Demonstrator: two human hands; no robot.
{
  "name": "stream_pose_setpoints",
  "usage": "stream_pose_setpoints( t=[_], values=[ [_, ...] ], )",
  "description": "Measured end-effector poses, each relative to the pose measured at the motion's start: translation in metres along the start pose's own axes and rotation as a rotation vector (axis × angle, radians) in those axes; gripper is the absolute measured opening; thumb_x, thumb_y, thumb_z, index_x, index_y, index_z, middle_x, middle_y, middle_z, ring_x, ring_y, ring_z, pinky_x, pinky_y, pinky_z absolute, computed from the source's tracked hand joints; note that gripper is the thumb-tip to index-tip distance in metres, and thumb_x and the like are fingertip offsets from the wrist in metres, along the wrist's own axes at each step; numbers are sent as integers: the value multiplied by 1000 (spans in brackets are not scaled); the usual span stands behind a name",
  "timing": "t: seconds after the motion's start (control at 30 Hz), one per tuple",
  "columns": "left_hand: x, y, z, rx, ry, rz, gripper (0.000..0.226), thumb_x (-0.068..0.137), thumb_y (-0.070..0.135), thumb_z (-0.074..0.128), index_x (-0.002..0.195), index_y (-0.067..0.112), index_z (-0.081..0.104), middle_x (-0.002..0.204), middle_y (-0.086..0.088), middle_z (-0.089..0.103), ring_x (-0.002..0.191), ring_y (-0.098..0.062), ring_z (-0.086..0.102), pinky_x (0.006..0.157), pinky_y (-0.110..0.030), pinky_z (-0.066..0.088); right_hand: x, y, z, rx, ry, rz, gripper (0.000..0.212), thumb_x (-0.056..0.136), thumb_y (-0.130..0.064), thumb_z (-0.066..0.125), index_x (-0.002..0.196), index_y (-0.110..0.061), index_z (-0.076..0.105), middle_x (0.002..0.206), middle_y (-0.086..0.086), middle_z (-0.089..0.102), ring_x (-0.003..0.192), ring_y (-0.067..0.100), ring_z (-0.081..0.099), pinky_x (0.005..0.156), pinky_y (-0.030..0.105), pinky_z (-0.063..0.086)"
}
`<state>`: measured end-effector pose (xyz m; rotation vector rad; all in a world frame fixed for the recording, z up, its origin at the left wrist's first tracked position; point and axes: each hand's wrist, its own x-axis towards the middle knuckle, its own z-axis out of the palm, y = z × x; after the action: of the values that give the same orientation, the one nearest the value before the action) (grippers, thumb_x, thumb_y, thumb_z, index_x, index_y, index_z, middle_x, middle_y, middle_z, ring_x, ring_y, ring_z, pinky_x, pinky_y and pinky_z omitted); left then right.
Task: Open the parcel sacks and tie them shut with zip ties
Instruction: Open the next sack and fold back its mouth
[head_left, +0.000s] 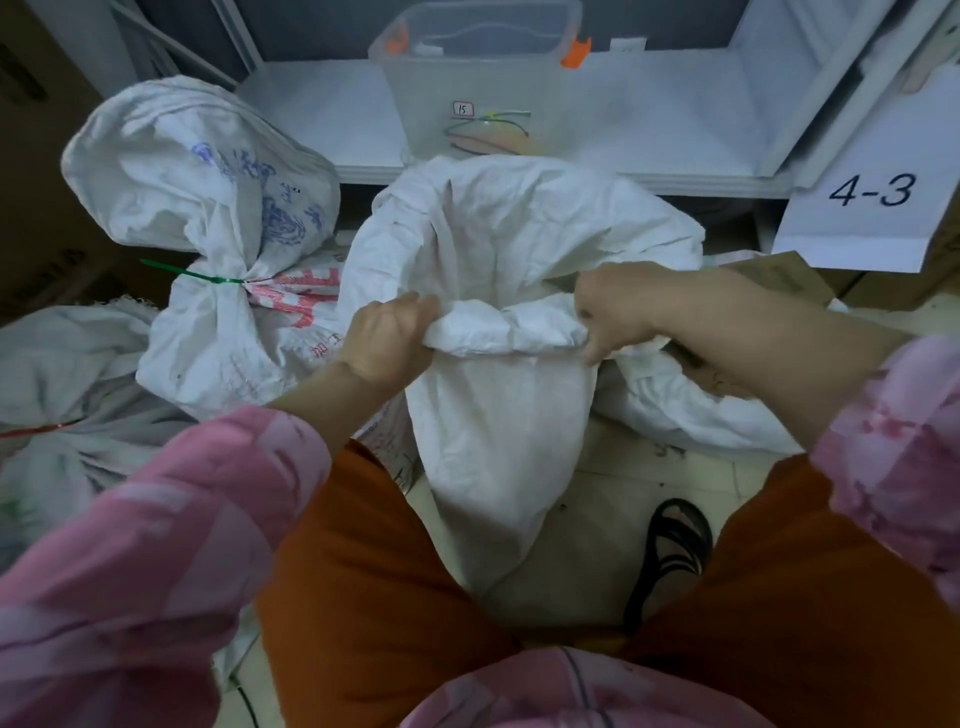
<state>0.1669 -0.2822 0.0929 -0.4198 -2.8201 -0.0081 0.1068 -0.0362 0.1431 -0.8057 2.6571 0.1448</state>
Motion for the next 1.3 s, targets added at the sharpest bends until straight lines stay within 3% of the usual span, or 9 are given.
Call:
stream_pose_setpoints(
  t=[0.13, 0.23, 0.37, 0.53, 0.7, 0.8, 0.97, 1.07, 1.3],
  values=[
    [2, 15, 9, -98, 129, -21, 24, 53, -8, 66, 73, 0, 56, 63, -17, 57, 40, -35, 52, 39, -33, 42, 3, -17, -25, 404, 202, -36, 36, 63, -38, 83, 82, -12, 67, 84, -1, 65, 78, 16, 60, 68, 31, 49],
    [6, 27, 9, -122, 167, 1, 27, 53, -7, 72, 74, 1, 56, 65, -15, 57, 41, -34, 51, 39, -27, 38, 9, -32, -17, 483, 57, -8, 55, 62, -41, 85, 104, -16, 61, 95, -5, 56, 89, 16, 56, 75, 27, 47],
    [1, 27, 9, -193, 146, -54, 29, 57, -11, 71, 74, 3, 51, 67, -13, 54, 44, -33, 51, 39, -30, 42, 16, -43, 3, 623, -115, 19, 40, 60, -45, 84, 67, -14, 60, 63, 0, 57, 62, 16, 55, 58, 28, 43],
    [6, 34, -19, -434, -253, -295, 29, 73, 16, 78, 90, 13, 54, 91, -1, 55, 81, -20, 58, 66, -29, 49, 19, -59, 31, 223, 304, 78, 12, 78, -25, 64, 75, -17, 55, 75, 1, 59, 78, 27, 61, 60, 30, 36],
    [15, 4, -33, -465, -209, -801, 72, 76, 53, 70, 127, 5, 53, 114, -8, 63, 102, -23, 62, 83, -34, 51, 12, -59, 45, -25, 493, 52, 20, 91, -12, 48, 108, -12, 59, 101, 10, 65, 93, 29, 61, 64, 30, 29],
    [19, 7, -25, -486, -380, -911, 80, 77, 60, 65, 124, -4, 50, 111, -16, 64, 92, -27, 65, 73, -34, 52, 11, -70, 52, -135, 562, -37, 18, 84, -3, 56, 100, -7, 62, 90, 12, 66, 82, 30, 64, 58, 31, 28],
    [28, 8, -8, -850, -310, -1089, 50, 88, 35, 64, 120, -3, 55, 91, -12, 64, 81, -21, 66, 56, -26, 49, 5, -75, 58, -320, 606, -93, 18, 40, 1, 63, 52, -11, 57, 45, 4, 51, 35, 20, 50, 44, 18, 19],
    [33, 6, -11, -1247, -186, -1340, 15, 96, 13, 53, 84, 7, 58, 60, 1, 37, 36, -6, 35, 28, -12, 26, 9, -73, 73, -359, 654, -160, 17, 41, 3, 57, 47, -12, 51, 41, 3, 45, 31, 18, 43, 43, 18, 17],
    [44, -5, -23, -1733, -221, -1551, 39, 98, 10, 38, 60, 17, 37, 46, 7, 32, 26, -4, 21, 27, -14, 13, 3, -79, 74, -334, 520, -277, 20, 50, 8, 63, 55, -9, 54, 50, 7, 51, 38, 21, 49, 42, 22, 23]
  ],
)
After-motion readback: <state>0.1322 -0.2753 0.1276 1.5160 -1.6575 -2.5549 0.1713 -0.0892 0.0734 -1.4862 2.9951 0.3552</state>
